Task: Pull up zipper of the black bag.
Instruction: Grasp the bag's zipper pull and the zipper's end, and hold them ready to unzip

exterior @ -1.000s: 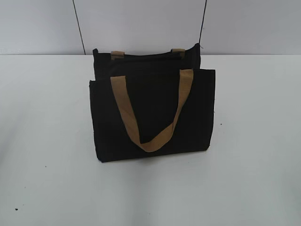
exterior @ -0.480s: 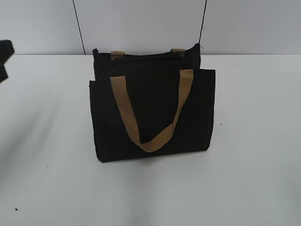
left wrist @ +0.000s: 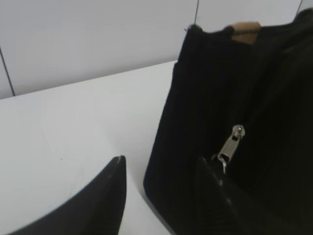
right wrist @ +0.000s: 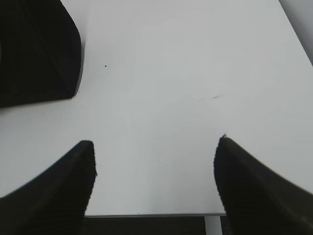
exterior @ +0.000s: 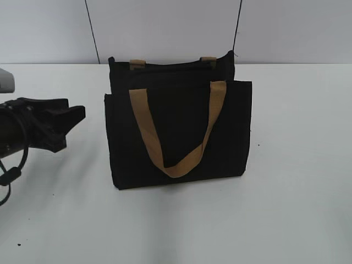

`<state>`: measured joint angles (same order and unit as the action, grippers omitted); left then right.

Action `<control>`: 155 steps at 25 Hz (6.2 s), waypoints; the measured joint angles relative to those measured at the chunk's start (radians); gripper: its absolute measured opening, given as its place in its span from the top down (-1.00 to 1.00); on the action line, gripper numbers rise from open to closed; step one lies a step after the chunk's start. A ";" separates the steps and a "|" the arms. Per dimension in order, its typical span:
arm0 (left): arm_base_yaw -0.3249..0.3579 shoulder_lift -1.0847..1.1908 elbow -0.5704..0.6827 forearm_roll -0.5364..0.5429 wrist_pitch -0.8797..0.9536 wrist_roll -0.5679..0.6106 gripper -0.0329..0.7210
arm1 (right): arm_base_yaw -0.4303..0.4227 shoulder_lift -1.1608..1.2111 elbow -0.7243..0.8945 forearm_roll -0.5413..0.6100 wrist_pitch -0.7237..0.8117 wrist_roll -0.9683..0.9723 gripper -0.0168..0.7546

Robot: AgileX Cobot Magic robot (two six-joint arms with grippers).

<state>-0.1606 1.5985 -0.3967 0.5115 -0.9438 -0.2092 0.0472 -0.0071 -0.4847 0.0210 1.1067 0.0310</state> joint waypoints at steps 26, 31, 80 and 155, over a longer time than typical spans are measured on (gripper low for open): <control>0.000 0.454 -0.229 0.296 -0.198 -0.003 -0.06 | 0.000 0.000 0.000 0.000 0.000 0.000 -0.54; 0.000 0.473 -0.263 0.320 -0.200 -0.003 -0.06 | 0.000 0.000 0.000 0.001 0.000 0.000 -0.54; -0.037 -0.265 -0.230 0.314 0.364 -0.056 0.82 | 0.000 0.000 0.000 0.002 0.000 0.000 -0.54; -0.105 0.019 -0.130 0.266 0.393 -0.306 -0.53 | 0.051 0.551 -0.066 0.498 -0.272 -0.531 -0.54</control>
<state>-0.2653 1.6172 -0.5270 0.7774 -0.5509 -0.5156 0.0981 0.5439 -0.5507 0.5192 0.8349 -0.5003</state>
